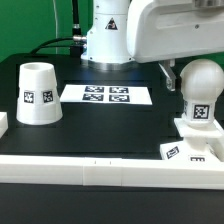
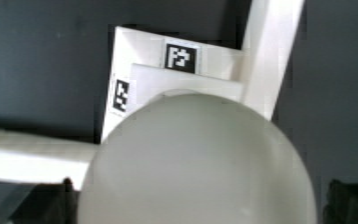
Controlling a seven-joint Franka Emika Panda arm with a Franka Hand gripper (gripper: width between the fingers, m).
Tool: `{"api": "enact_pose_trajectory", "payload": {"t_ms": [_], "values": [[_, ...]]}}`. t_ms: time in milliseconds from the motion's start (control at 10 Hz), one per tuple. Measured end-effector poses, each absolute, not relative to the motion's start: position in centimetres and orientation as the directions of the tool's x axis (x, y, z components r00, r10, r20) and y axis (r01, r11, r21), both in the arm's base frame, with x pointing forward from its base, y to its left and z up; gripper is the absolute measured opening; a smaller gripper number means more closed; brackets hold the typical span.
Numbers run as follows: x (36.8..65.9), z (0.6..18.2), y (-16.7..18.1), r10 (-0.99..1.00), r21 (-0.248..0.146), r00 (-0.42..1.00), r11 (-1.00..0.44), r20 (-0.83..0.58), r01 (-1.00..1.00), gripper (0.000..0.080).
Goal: Assemble lamp
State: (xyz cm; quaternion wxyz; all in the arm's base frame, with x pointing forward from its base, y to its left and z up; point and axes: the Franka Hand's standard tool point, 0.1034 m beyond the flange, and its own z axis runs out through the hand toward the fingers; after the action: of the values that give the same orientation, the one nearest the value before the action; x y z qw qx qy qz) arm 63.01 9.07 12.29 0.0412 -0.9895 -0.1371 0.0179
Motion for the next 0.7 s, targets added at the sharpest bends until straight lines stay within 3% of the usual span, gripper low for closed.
{"api": "enact_pose_trajectory", "payload": {"t_ms": [400, 700], "values": [[63.16, 12.23, 9.73, 0.636, -0.067, 0.772, -0.769, 0.019, 0.635, 0.0698], [63.56, 12.29, 9.5, 0.865, -0.029, 0.5, -0.499, 0.044, 0.866, 0.0698]]}}
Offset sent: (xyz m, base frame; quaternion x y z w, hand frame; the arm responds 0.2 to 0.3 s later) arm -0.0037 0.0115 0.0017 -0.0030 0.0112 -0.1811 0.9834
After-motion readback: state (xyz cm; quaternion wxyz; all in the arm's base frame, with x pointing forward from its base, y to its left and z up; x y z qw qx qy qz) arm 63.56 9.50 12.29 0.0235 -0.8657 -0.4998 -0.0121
